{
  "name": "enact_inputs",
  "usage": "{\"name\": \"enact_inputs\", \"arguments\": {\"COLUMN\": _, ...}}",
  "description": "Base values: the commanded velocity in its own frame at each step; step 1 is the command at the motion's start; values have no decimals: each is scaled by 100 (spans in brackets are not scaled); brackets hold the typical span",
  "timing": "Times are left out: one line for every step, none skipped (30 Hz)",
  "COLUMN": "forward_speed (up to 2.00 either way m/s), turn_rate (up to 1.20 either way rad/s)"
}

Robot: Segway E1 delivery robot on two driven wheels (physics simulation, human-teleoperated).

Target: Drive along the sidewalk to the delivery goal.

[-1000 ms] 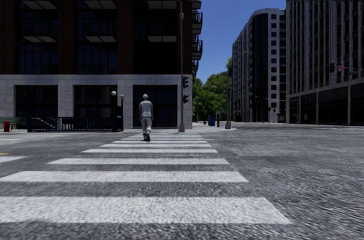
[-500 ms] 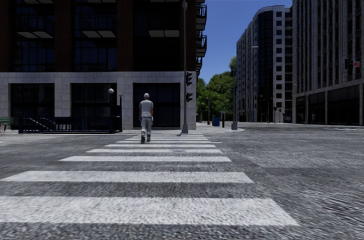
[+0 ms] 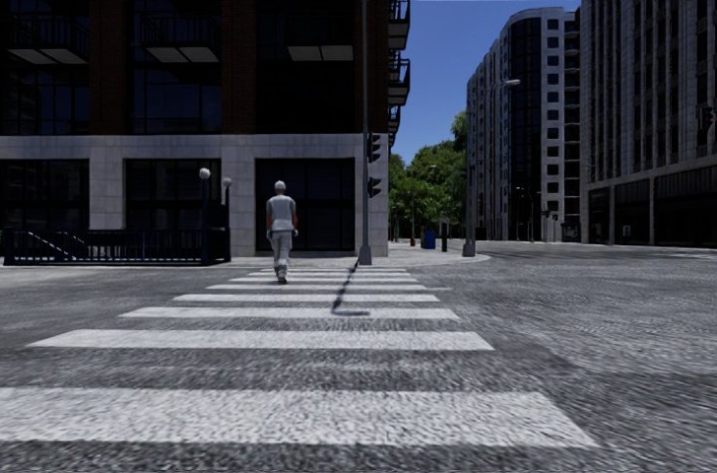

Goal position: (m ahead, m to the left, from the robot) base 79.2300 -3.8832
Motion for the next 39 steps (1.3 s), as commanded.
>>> {"name": "enact_inputs", "arguments": {"forward_speed": 200, "turn_rate": 0}}
{"name": "enact_inputs", "arguments": {"forward_speed": 200, "turn_rate": 0}}
{"name": "enact_inputs", "arguments": {"forward_speed": 200, "turn_rate": 0}}
{"name": "enact_inputs", "arguments": {"forward_speed": 200, "turn_rate": 0}}
{"name": "enact_inputs", "arguments": {"forward_speed": 200, "turn_rate": 0}}
{"name": "enact_inputs", "arguments": {"forward_speed": 200, "turn_rate": 0}}
{"name": "enact_inputs", "arguments": {"forward_speed": 200, "turn_rate": 0}}
{"name": "enact_inputs", "arguments": {"forward_speed": 200, "turn_rate": 0}}
{"name": "enact_inputs", "arguments": {"forward_speed": 200, "turn_rate": 0}}
{"name": "enact_inputs", "arguments": {"forward_speed": 200, "turn_rate": 0}}
{"name": "enact_inputs", "arguments": {"forward_speed": 200, "turn_rate": 0}}
{"name": "enact_inputs", "arguments": {"forward_speed": 200, "turn_rate": 0}}
{"name": "enact_inputs", "arguments": {"forward_speed": 200, "turn_rate": 0}}
{"name": "enact_inputs", "arguments": {"forward_speed": 200, "turn_rate": 0}}
{"name": "enact_inputs", "arguments": {"forward_speed": 200, "turn_rate": 0}}
{"name": "enact_inputs", "arguments": {"forward_speed": 200, "turn_rate": 0}}
{"name": "enact_inputs", "arguments": {"forward_speed": 200, "turn_rate": 0}}
{"name": "enact_inputs", "arguments": {"forward_speed": 200, "turn_rate": 0}}
{"name": "enact_inputs", "arguments": {"forward_speed": 200, "turn_rate": 0}}
{"name": "enact_inputs", "arguments": {"forward_speed": 200, "turn_rate": 0}}
{"name": "enact_inputs", "arguments": {"forward_speed": 200, "turn_rate": 0}}
{"name": "enact_inputs", "arguments": {"forward_speed": 200, "turn_rate": 0}}
{"name": "enact_inputs", "arguments": {"forward_speed": 200, "turn_rate": 13}}
{"name": "enact_inputs", "arguments": {"forward_speed": 200, "turn_rate": 13}}
{"name": "enact_inputs", "arguments": {"forward_speed": 200, "turn_rate": 31}}
{"name": "enact_inputs", "arguments": {"forward_speed": 200, "turn_rate": 49}}
{"name": "enact_inputs", "arguments": {"forward_speed": 200, "turn_rate": 58}}
{"name": "enact_inputs", "arguments": {"forward_speed": 200, "turn_rate": 60}}
{"name": "enact_inputs", "arguments": {"forward_speed": 200, "turn_rate": 61}}
{"name": "enact_inputs", "arguments": {"forward_speed": 200, "turn_rate": 61}}
{"name": "enact_inputs", "arguments": {"forward_speed": 200, "turn_rate": 61}}
{"name": "enact_inputs", "arguments": {"forward_speed": 200, "turn_rate": 61}}
{"name": "enact_inputs", "arguments": {"forward_speed": 200, "turn_rate": 43}}
{"name": "enact_inputs", "arguments": {"forward_speed": 200, "turn_rate": 21}}
{"name": "enact_inputs", "arguments": {"forward_speed": 200, "turn_rate": 11}}
{"name": "enact_inputs", "arguments": {"forward_speed": 200, "turn_rate": 5}}
{"name": "enact_inputs", "arguments": {"forward_speed": 200, "turn_rate": 0}}
{"name": "enact_inputs", "arguments": {"forward_speed": 200, "turn_rate": 0}}
{"name": "enact_inputs", "arguments": {"forward_speed": 200, "turn_rate": 0}}
